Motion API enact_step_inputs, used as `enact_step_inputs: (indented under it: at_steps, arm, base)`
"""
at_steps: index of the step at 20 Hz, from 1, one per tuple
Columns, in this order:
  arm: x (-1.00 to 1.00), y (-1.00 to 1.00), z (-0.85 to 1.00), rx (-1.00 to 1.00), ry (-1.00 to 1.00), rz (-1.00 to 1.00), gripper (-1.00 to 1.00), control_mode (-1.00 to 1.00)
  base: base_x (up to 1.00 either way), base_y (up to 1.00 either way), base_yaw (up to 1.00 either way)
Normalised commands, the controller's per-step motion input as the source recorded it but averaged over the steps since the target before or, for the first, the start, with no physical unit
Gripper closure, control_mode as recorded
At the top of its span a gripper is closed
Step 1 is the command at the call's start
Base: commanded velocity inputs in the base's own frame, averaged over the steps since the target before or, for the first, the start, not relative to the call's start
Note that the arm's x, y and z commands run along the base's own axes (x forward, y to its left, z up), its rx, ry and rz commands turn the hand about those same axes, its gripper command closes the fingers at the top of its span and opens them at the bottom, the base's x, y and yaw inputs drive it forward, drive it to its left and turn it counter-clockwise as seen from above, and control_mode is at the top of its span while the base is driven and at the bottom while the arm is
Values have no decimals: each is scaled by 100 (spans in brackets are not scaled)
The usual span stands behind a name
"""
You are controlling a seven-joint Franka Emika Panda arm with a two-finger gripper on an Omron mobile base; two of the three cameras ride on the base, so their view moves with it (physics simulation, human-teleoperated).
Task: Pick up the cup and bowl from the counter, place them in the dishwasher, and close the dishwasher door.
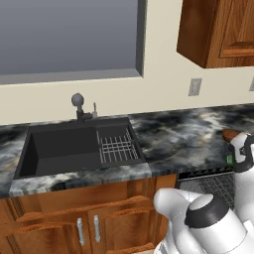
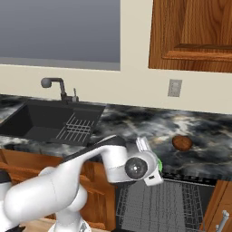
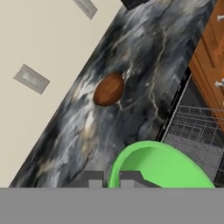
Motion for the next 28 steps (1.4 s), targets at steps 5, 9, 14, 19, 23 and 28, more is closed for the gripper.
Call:
enact_step_inputs:
  at_steps: [5, 9, 14, 19, 23, 28]
  arm:
    - [0, 0, -35, 0, 0, 0, 100, -100]
    - [0, 0, -57, 0, 0, 0, 100, -100]
    - [0, 0, -58, 5, 0, 4, 100, -100]
    - [0, 0, -53, 10, 0, 8, 100, -100]
    - [0, -5, -50, 11, 0, 8, 100, -100]
    - [1, -6, -44, 5, 0, 5, 100, -100]
  base:
    - [0, 0, 0]
    - [0, 0, 0]
    - [0, 0, 0]
    - [0, 0, 0]
    - [0, 0, 0]
    - [0, 0, 0]
